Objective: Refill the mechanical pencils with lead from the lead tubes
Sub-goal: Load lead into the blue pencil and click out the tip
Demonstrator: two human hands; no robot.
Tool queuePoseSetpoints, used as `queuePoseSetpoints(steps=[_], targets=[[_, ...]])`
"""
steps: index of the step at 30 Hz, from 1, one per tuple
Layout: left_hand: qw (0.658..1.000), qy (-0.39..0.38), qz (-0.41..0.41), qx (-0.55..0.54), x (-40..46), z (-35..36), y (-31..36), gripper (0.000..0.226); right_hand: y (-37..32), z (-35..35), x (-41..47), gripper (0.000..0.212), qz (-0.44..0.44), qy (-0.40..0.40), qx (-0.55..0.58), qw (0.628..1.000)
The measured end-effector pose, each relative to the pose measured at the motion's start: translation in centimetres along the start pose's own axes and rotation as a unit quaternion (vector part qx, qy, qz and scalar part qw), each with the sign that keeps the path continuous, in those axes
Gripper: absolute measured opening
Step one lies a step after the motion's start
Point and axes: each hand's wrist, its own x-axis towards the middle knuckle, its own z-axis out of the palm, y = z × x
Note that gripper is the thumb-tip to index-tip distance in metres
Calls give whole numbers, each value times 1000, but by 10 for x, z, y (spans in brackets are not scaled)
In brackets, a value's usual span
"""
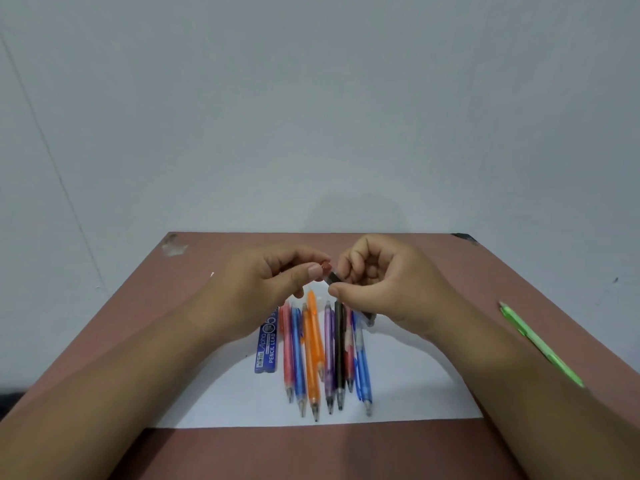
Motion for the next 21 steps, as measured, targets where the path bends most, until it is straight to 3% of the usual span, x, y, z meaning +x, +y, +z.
queuePoseSetpoints(steps=[10,16,21], targets=[[996,79,1,45,-2,2,10,25,-2,5,1,28,-16,2,-7,1000],[993,116,-19,-19,0,3,5,18,-4,0,1,49,-44,20,-160,986],[982,127,-67,-119,1,6,10,15,2,-5,5,39,-115,52,-301,945]])
